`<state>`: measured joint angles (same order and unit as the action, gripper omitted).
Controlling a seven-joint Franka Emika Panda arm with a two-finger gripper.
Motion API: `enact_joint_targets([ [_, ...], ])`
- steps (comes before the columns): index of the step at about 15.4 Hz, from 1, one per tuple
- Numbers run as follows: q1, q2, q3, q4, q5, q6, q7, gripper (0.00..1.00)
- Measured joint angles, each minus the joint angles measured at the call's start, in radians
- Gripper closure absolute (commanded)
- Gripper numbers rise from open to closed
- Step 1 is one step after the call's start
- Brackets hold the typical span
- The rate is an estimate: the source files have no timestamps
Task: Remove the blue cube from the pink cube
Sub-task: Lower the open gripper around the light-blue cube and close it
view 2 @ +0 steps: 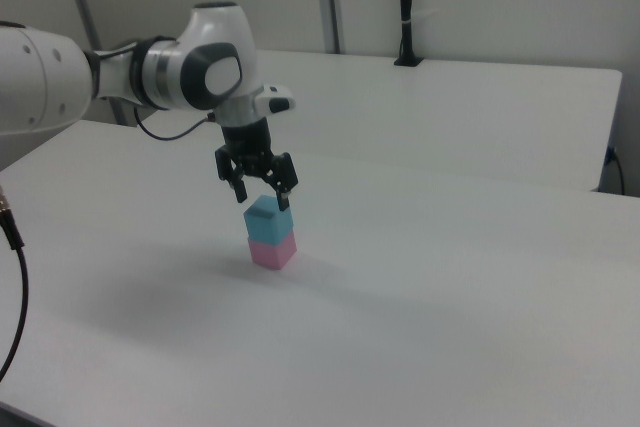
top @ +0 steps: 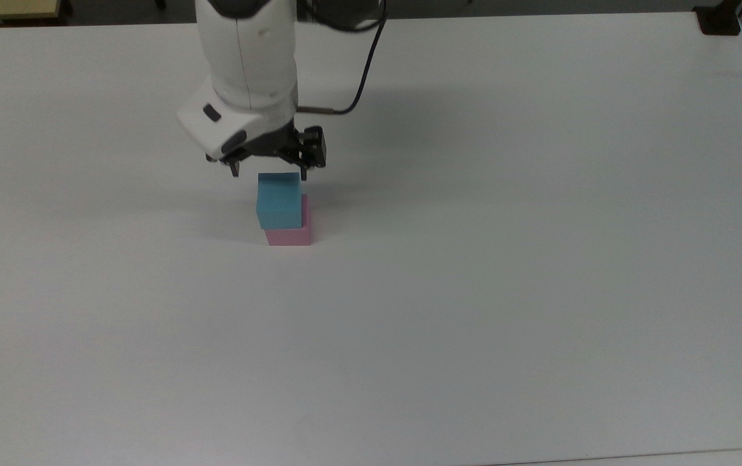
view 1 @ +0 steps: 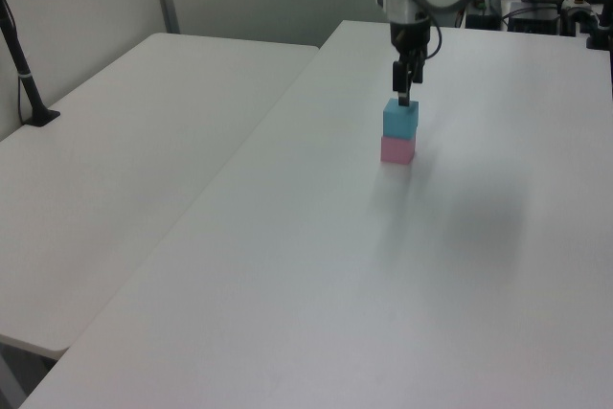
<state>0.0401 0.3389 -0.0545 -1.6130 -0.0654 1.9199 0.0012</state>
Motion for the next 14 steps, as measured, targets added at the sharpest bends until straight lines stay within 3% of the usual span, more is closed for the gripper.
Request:
enact_joint_targets([
  [4, 0.002, 0.056, 0.006, 0.001, 0.000, 0.045, 0.000, 0.02],
  [5, 0.003, 0.063, 0.007, 0.001, 0.000, 0.050, 0.000, 0.26],
  [6, 0.004, 0.067, 0.007, 0.001, 0.000, 0.052, 0.000, 0.56],
  [7, 0.004, 0.068, 0.008, 0.001, 0.000, 0.052, 0.000, 0.73],
  [8, 0.004, 0.069, 0.008, 0.001, 0.000, 0.052, 0.000, 0.81],
  [14, 0.019, 0.067, 0.013, 0.013, 0.000, 0.052, 0.000, 0.79],
])
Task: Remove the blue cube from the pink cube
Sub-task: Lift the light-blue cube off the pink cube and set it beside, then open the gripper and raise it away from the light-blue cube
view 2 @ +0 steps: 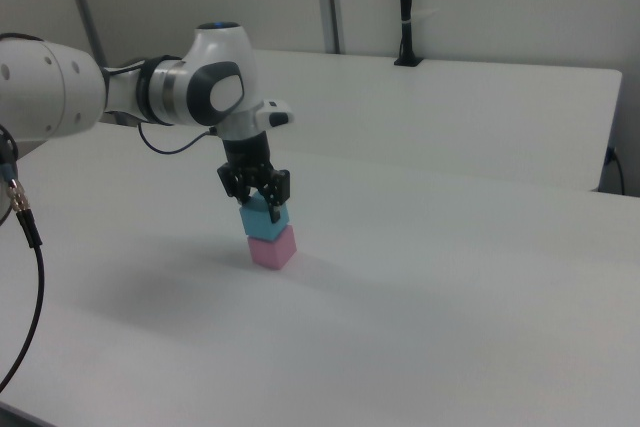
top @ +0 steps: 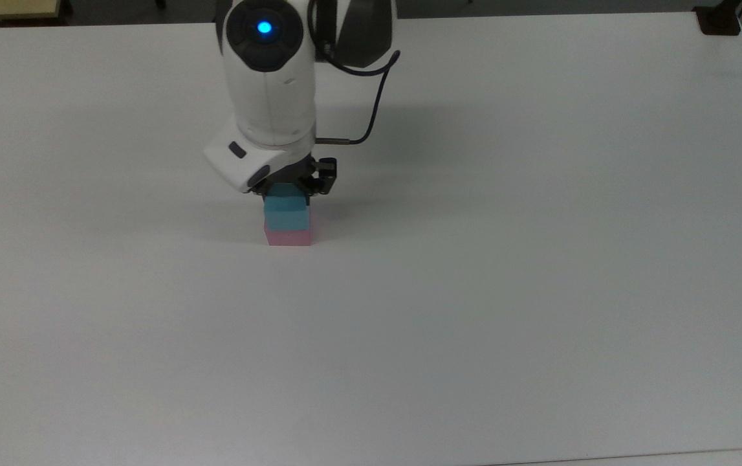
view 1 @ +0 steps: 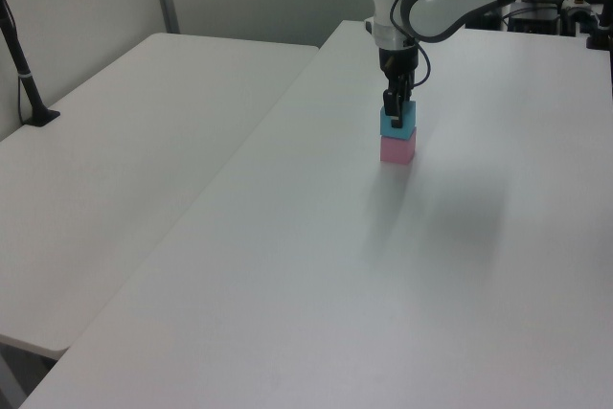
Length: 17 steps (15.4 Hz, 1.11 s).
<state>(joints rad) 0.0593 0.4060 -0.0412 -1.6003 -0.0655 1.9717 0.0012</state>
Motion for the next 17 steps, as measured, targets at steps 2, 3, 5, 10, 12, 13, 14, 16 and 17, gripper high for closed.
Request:
enact_joint_targets([
  [2, 0.045, -0.004, 0.003, 0.006, 0.000, 0.000, 0.024, 0.79],
  [3, 0.073, -0.007, 0.005, 0.008, 0.000, 0.000, 0.049, 0.75],
  [5, 0.143, -0.010, 0.007, 0.008, 0.000, 0.000, 0.101, 0.73],
  [10, 0.276, 0.031, 0.009, -0.009, 0.000, 0.026, 0.215, 0.39],
  [12, 0.304, 0.071, 0.009, -0.015, 0.000, 0.069, 0.251, 0.00],
  [13, 0.311, 0.086, 0.009, -0.015, 0.000, 0.082, 0.260, 0.00],
  [14, 0.313, 0.096, 0.009, -0.014, 0.000, 0.086, 0.261, 0.00],
  [16, 0.311, 0.093, 0.004, -0.009, -0.001, 0.086, 0.261, 0.00],
  [17, 0.309, 0.083, 0.001, -0.003, -0.003, 0.086, 0.261, 0.00],
])
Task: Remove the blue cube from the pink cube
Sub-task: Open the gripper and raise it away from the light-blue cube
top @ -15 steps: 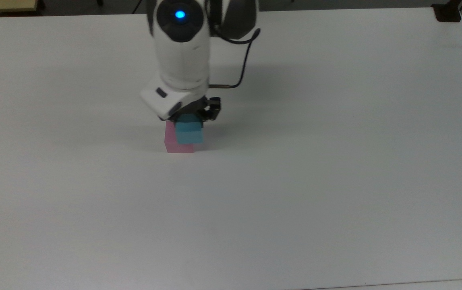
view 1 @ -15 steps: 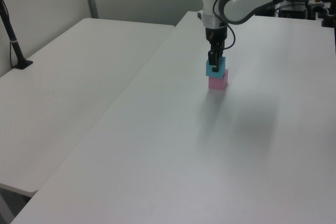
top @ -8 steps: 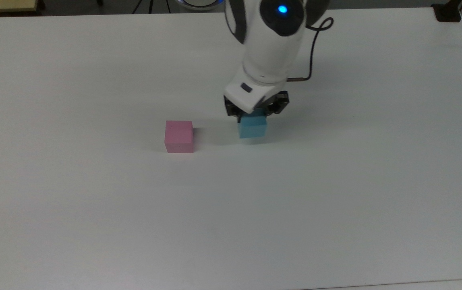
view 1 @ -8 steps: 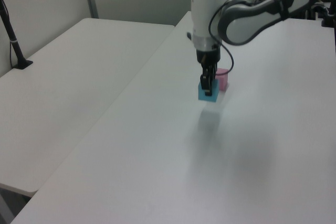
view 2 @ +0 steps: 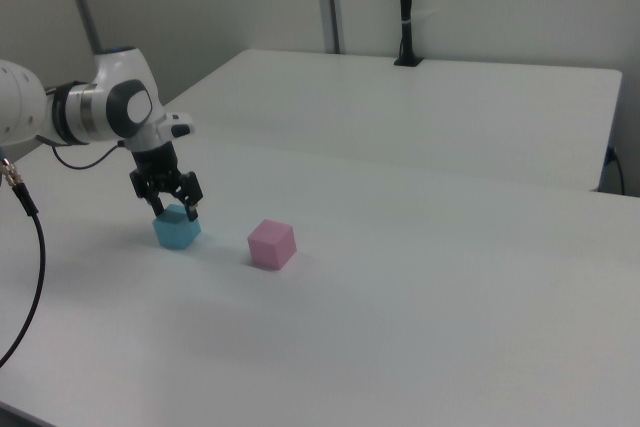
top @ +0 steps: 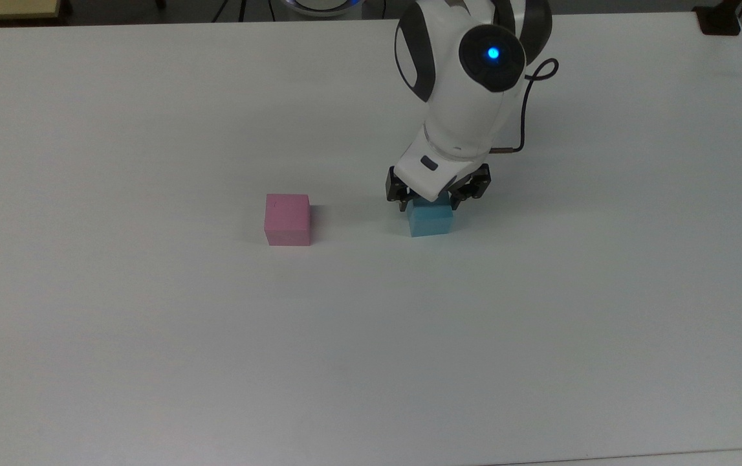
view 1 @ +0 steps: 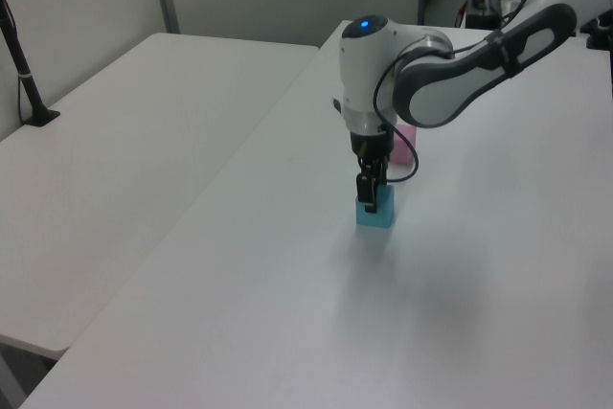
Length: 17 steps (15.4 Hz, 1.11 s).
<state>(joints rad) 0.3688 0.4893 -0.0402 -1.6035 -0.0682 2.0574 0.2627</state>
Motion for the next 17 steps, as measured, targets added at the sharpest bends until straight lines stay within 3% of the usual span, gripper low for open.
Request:
enact_joint_targets([
  [5, -0.030, -0.153, -0.014, 0.016, -0.014, -0.161, 0.000, 0.00],
  [10, -0.162, -0.357, -0.012, -0.005, -0.008, -0.320, -0.108, 0.00],
  [14, -0.256, -0.431, 0.057, -0.062, -0.001, -0.322, -0.122, 0.00],
  [17, -0.268, -0.444, 0.075, -0.072, -0.001, -0.337, -0.122, 0.00],
])
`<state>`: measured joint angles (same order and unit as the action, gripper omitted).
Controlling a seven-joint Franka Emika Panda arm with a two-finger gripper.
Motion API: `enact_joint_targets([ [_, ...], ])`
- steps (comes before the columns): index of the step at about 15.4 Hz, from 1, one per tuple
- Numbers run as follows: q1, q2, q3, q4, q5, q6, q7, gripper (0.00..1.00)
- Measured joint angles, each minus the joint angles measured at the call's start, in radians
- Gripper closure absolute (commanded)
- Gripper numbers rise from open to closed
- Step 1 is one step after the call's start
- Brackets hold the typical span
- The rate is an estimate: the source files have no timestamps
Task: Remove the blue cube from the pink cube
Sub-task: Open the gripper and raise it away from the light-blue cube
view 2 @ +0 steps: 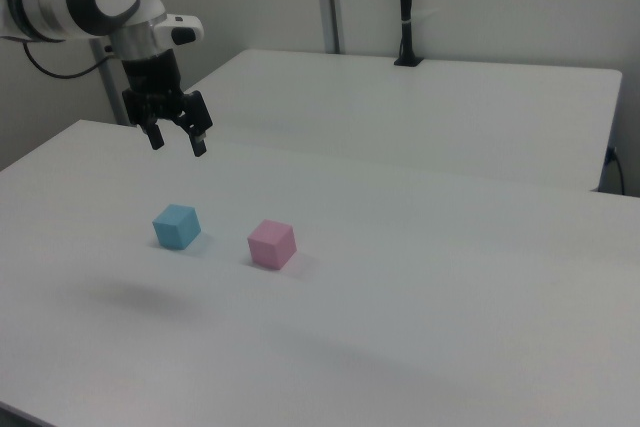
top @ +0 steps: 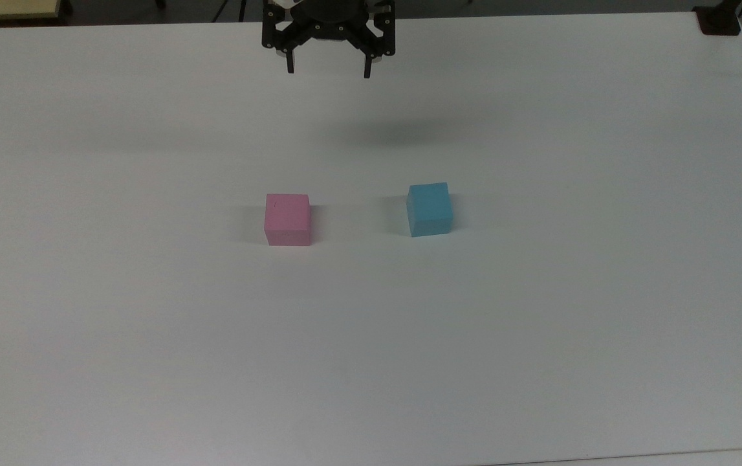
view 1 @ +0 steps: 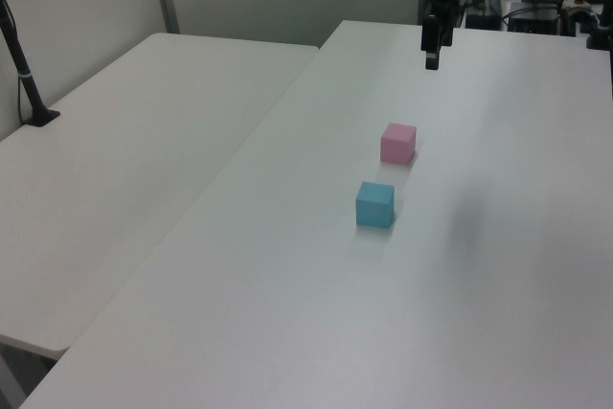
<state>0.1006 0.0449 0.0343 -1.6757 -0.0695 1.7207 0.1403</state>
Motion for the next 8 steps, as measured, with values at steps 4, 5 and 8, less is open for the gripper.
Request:
enact_joint_targets([
  [4, -0.006, -0.008, 0.000, -0.002, 0.018, -0.001, 0.000, 0.00],
  [5, -0.007, -0.009, 0.000, -0.002, 0.021, -0.001, 0.000, 0.00],
  [8, -0.012, -0.011, 0.000, -0.002, 0.035, -0.001, 0.000, 0.00],
])
